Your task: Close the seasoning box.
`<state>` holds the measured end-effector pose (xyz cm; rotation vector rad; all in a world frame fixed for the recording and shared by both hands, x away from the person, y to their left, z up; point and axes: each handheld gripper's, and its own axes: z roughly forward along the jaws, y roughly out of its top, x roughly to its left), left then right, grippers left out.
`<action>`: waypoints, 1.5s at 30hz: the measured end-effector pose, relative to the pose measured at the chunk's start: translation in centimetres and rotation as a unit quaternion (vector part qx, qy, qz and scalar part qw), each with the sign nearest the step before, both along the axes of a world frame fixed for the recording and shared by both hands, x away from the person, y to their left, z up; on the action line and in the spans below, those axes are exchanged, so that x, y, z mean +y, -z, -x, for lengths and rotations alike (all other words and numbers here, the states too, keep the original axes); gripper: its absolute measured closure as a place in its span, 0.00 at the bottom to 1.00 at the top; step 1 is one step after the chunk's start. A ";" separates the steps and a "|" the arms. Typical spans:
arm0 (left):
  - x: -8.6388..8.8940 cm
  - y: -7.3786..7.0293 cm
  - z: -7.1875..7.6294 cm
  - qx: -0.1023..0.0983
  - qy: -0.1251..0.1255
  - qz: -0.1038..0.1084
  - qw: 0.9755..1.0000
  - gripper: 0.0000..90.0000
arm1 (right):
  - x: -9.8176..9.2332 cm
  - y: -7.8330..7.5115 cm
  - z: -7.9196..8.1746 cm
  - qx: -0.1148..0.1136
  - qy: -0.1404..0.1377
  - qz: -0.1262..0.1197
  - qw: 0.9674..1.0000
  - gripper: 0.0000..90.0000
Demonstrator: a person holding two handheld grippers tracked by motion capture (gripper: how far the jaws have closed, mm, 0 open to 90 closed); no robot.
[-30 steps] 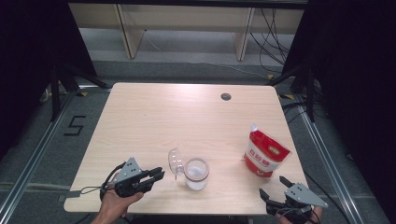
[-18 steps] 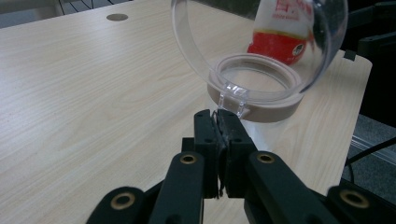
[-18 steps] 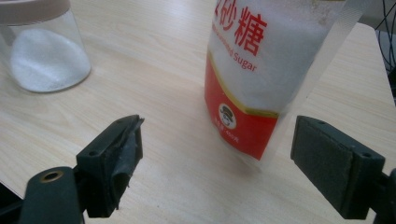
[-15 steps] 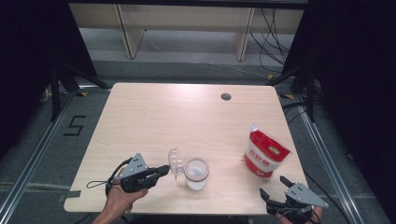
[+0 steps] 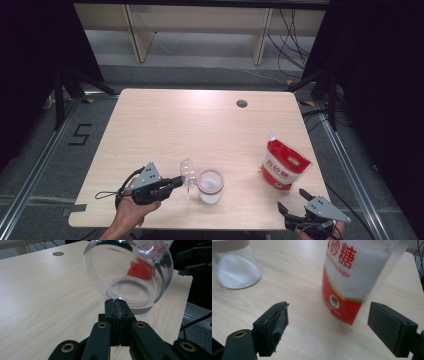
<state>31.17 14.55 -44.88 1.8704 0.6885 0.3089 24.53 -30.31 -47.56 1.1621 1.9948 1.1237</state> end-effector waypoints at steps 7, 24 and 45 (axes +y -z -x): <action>-0.4 -0.2 -0.1 -0.003 0.005 -0.003 1.000 0.98 | 0.1 0.0 0.0 0.002 0.002 0.002 1.000 0.22; -1.1 -0.2 0.1 -0.005 0.017 -0.006 1.000 0.97 | 0.2 0.1 0.1 0.002 0.002 0.003 1.000 0.21; -0.1 -0.3 0.4 0.024 0.019 0.020 0.999 0.65 | 0.0 -0.1 0.0 -0.002 0.002 0.007 1.000 0.21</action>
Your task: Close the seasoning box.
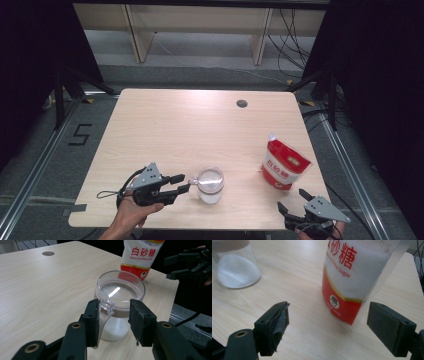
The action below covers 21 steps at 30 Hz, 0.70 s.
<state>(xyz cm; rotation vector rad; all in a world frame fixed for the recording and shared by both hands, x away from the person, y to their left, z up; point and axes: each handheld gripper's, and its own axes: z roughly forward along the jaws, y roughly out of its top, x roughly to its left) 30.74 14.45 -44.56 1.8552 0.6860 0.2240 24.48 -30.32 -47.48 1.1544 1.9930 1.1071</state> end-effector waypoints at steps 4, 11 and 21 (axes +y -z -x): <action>0.4 0.3 0.1 0.005 0.000 0.002 1.000 0.58 | 0.1 0.0 0.0 0.003 -0.001 -0.002 1.000 0.21; 1.1 0.4 0.2 0.004 0.004 -0.011 1.000 0.45 | 0.1 0.1 0.0 0.005 -0.001 -0.005 1.000 0.20; 1.3 1.2 0.6 0.028 -0.014 -0.015 0.999 0.34 | 0.1 0.0 0.1 0.005 0.000 -0.003 1.000 0.20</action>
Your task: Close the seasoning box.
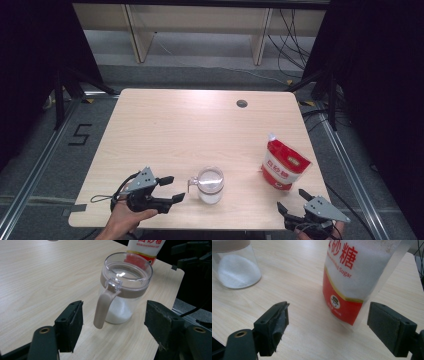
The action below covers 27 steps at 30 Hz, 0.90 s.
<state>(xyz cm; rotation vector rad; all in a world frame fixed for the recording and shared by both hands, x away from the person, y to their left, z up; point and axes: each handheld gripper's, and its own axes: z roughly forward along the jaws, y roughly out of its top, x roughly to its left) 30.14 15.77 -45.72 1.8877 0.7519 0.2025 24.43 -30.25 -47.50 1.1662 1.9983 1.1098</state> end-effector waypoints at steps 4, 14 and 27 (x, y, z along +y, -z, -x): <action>0.2 0.4 0.2 0.000 0.001 -0.013 1.000 0.32 | 0.0 0.0 0.0 -0.004 0.000 -0.003 1.000 0.20; 0.9 1.1 1.1 0.009 -0.007 -0.010 1.000 0.30 | 0.1 0.2 0.0 0.005 -0.004 -0.005 1.000 0.21; 1.6 2.7 1.6 0.028 -0.026 -0.019 0.999 0.17 | 0.1 0.4 0.2 0.011 -0.006 -0.009 1.000 0.18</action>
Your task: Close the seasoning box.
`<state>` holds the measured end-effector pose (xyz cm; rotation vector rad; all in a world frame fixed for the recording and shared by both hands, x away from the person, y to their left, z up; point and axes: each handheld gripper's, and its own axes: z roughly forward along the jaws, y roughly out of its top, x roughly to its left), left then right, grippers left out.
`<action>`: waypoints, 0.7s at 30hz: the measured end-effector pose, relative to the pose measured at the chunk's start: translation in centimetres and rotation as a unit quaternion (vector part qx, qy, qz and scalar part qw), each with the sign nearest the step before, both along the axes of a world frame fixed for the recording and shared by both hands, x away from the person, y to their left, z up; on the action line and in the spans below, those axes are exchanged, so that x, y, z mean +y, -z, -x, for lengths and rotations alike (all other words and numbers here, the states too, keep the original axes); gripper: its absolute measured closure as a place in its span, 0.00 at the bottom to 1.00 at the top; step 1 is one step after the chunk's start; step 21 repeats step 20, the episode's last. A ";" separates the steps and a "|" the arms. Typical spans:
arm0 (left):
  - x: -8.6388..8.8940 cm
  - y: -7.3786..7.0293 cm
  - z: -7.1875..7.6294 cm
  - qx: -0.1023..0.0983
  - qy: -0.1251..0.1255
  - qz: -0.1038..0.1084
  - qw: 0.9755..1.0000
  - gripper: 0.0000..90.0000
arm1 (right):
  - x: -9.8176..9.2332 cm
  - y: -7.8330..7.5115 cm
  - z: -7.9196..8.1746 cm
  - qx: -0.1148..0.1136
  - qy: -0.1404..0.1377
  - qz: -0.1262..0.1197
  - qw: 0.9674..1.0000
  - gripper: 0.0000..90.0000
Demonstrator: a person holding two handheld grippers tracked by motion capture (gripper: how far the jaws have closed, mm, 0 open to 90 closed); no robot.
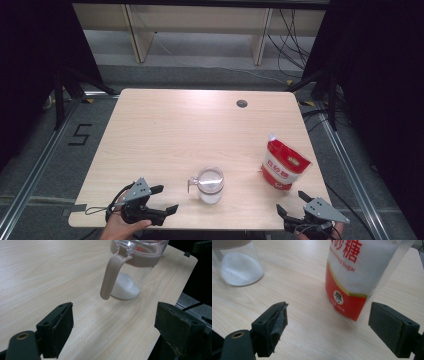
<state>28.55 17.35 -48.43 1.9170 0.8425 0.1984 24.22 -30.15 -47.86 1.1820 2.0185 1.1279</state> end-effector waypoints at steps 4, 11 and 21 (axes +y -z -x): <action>0.3 0.1 0.1 -0.005 0.000 -0.017 1.000 0.17 | -0.1 0.1 0.0 0.000 0.001 0.009 1.000 0.18; 0.7 0.4 0.1 -0.003 0.000 -0.019 1.000 0.17 | 0.0 0.2 0.1 0.008 0.004 0.001 1.000 0.18; 0.6 0.5 0.1 -0.002 -0.005 -0.016 1.000 0.17 | -0.1 0.0 0.3 -0.004 0.018 0.002 1.000 0.19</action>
